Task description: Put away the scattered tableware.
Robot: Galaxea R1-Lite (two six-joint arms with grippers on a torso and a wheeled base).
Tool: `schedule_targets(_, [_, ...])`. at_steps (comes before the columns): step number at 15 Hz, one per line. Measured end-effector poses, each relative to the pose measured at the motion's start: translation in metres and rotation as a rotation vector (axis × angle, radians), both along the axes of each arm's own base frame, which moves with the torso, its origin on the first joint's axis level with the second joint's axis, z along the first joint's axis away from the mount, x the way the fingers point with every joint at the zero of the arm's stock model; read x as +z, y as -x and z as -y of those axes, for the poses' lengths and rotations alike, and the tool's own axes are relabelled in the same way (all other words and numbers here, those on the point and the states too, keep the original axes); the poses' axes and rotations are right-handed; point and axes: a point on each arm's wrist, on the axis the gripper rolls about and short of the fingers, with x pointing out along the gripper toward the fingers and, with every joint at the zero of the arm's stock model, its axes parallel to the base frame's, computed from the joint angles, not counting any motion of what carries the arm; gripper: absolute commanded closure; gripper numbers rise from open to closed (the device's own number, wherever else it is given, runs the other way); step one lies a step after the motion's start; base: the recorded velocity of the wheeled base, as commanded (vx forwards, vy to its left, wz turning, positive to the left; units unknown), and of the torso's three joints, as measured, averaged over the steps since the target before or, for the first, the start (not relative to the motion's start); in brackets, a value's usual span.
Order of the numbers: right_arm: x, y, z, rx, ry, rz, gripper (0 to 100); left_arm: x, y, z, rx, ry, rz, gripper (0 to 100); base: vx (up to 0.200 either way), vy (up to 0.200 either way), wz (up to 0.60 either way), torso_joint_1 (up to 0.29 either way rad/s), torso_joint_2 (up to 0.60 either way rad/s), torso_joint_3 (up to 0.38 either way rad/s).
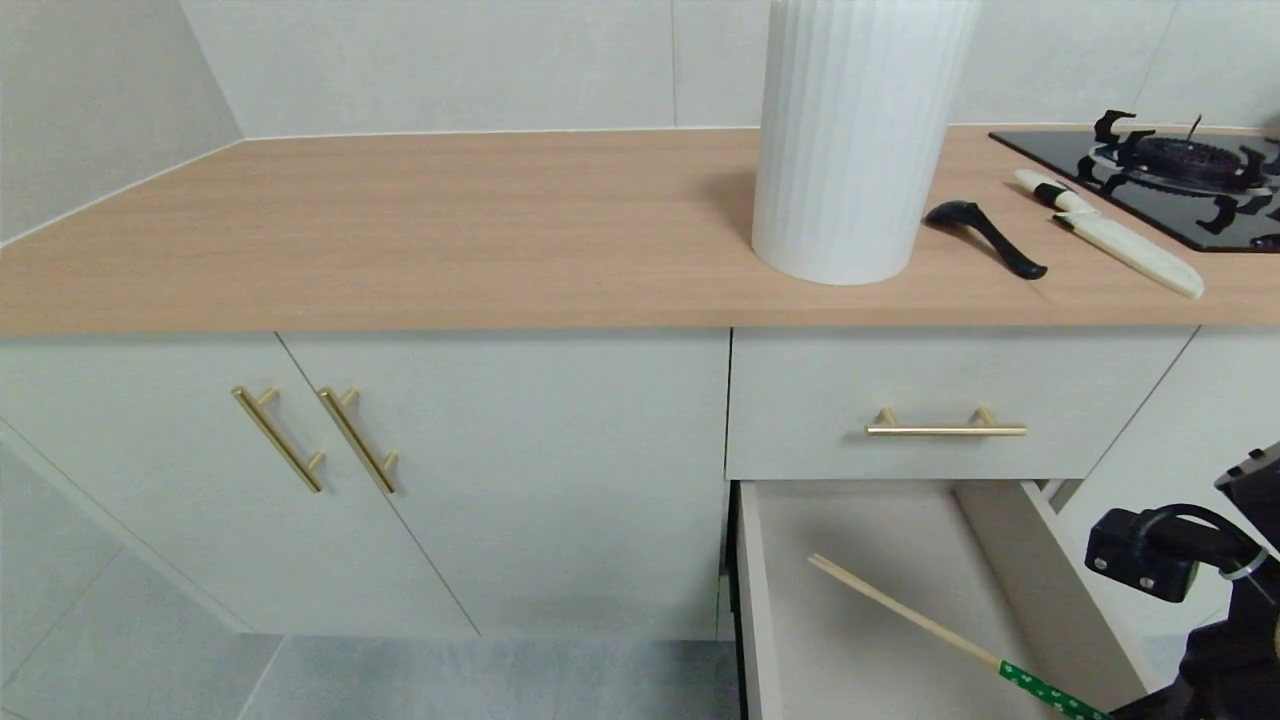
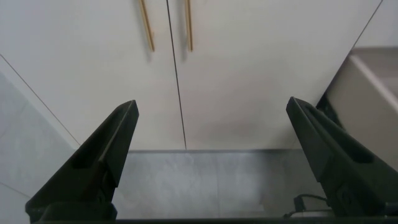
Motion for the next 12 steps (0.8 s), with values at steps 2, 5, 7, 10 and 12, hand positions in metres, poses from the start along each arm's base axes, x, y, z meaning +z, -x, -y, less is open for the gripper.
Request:
schedule_targets(2, [-0.001,-0.005,0.001,-0.018,-0.004,0.01,100,0.0,0.0,0.0,0.0,0.0,0.0,0,0.0,0.0,0.0,-0.134,0.45,0.317])
schedule_targets(5, [-0.001,-0.013,0.003,-0.058,-0.019,0.04,100,0.0,0.0,0.0,0.0,0.0,0.0,0,0.0,0.0,0.0,-0.077,0.3,0.224])
schedule_targets(7, [-0.002,-0.017,0.003,-0.067,-0.027,0.058,100,0.0,0.0,0.0,0.0,0.0,0.0,0,0.0,0.0,0.0,-0.024,0.08,0.046])
schedule_targets(10, [-0.006,-0.022,0.002,-0.078,-0.039,0.073,100,0.0,0.0,0.0,0.0,0.0,0.0,0,0.0,0.0,0.0,0.0,0.0,0.0])
schedule_targets(12, [-0.011,-0.029,-0.002,-0.104,-0.051,0.056,100,0.0,0.0,0.0,0.0,0.0,0.0,0,0.0,0.0,0.0,0.0,0.0,0.0])
